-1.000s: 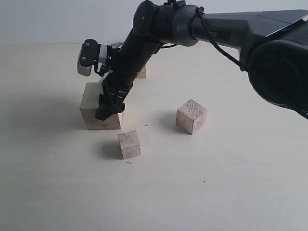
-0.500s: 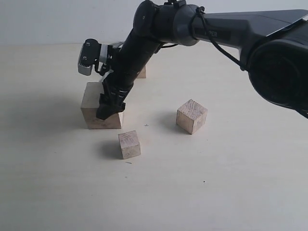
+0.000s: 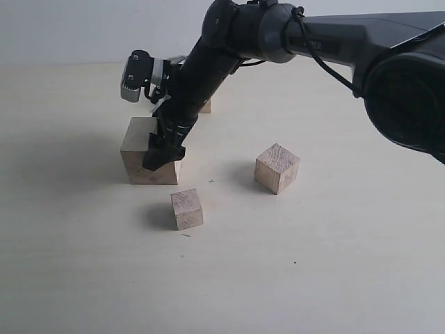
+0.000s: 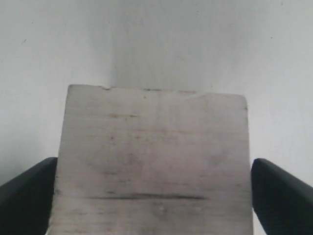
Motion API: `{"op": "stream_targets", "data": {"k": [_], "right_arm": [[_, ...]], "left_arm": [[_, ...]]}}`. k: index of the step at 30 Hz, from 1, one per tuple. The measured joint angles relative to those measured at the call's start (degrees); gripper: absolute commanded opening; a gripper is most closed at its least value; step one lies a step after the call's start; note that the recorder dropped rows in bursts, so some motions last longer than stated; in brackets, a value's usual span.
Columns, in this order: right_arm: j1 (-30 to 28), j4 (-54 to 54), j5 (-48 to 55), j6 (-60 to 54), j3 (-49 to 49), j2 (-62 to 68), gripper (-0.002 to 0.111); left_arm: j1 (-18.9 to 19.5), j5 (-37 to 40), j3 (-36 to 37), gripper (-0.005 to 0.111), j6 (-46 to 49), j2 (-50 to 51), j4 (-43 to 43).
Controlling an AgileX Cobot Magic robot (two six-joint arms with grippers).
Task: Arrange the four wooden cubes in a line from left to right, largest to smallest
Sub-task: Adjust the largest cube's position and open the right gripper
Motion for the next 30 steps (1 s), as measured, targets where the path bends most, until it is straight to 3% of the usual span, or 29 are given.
{"op": "stream_targets", "data": {"k": [30], "right_arm": [[-0.64,0.74,0.99,-3.76,0.0,-0.48,0.096]], "left_arm": [[0.0,0.0,0.0,0.0,0.0,0.0,0.0]]}}
